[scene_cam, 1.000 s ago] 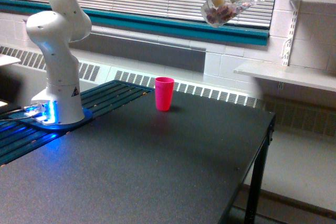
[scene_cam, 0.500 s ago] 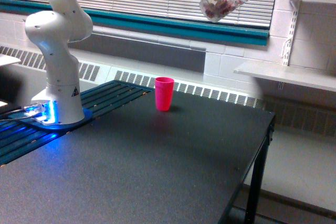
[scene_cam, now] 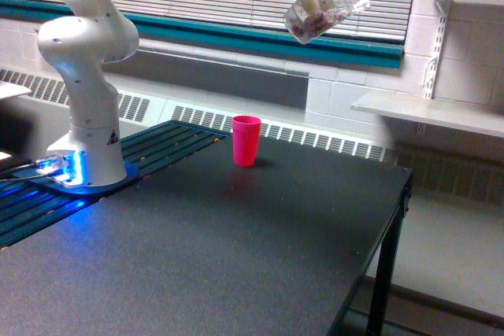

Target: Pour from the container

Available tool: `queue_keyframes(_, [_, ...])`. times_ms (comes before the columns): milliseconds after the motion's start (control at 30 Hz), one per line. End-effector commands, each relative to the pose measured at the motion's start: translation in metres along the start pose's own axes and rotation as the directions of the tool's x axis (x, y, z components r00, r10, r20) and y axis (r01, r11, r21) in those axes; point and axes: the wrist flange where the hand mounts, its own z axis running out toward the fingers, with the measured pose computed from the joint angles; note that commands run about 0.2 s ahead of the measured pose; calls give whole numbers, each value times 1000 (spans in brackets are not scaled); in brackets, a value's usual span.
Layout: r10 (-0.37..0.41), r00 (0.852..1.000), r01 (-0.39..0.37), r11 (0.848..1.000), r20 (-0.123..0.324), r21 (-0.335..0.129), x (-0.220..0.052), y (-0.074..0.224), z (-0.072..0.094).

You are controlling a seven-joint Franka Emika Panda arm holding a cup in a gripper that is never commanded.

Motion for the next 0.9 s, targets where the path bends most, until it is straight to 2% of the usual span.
queue_keyframes(33, [-83, 996, 83, 996, 26, 13, -36, -10, 4])
queue_keyframes(367, [-186, 979, 184, 982, 80, 30, -88, -20, 17])
queue_keyframes(633, [-283, 952, 279, 959, 118, 47, -131, -30, 27])
queue_keyframes(900, [-376, 916, 370, 926, 138, 70, -167, -38, 29])
